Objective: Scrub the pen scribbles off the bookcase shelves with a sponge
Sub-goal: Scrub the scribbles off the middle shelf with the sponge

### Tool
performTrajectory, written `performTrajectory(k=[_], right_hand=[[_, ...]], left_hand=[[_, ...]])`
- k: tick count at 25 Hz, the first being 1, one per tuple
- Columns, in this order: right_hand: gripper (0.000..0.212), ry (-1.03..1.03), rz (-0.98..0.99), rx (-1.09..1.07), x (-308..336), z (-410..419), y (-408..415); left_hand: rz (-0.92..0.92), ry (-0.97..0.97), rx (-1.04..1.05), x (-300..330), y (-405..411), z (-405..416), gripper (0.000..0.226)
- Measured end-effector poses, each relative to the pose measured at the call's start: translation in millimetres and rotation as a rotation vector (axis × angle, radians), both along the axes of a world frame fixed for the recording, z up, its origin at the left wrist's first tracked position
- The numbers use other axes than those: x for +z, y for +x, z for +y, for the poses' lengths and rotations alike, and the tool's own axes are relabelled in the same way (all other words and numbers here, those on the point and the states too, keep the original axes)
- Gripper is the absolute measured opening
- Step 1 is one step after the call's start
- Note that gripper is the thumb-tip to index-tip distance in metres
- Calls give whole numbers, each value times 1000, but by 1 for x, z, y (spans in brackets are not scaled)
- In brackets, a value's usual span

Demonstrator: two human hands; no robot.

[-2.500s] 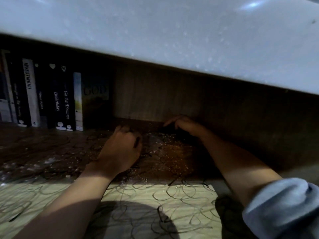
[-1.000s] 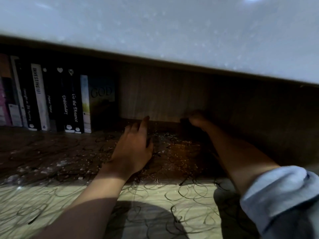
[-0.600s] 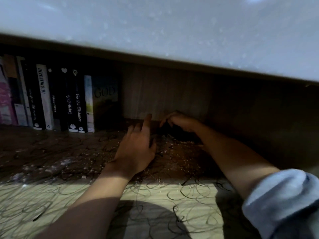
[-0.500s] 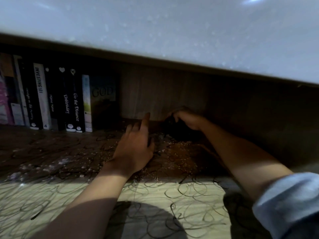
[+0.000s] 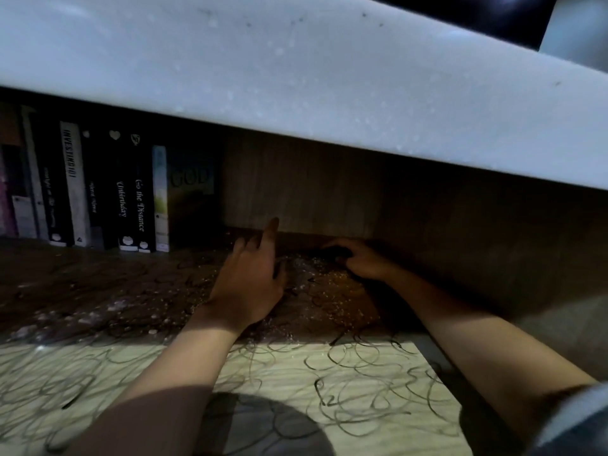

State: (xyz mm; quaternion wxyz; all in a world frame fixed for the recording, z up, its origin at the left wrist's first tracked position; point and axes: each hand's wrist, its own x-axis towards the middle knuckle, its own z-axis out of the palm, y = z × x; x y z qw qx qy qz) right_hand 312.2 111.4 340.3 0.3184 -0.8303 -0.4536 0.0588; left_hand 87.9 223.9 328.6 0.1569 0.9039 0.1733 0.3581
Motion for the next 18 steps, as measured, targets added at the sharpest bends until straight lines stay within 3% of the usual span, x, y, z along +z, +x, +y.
performTrajectory(k=[3,5,8,10,12,14,18], right_hand=[[37,-9,-23,183,-2,-10,-30],[39,-17,72,243,7,-23,-41],[42,209,319,100,28,-35,-37],[42,304,228,-123,28,-33,-20],[41,128,83,-251,18,-21,-4],[41,-82,53,-241,8,0,1],[41,-125,67,-99,10,40,-11]], left_hand=[[6,-8,21,-2,-4,2,77],[-1,-14,22,-2,-9,2,72],[4,-8,12,-3,-20,-1,66],[8,-28,26,-4,-26,-1,64],[0,-39,35,-4,-27,-1,59],[7,-28,36,-5,-26,0,49],[13,-10,54,-8,-22,6,34]])
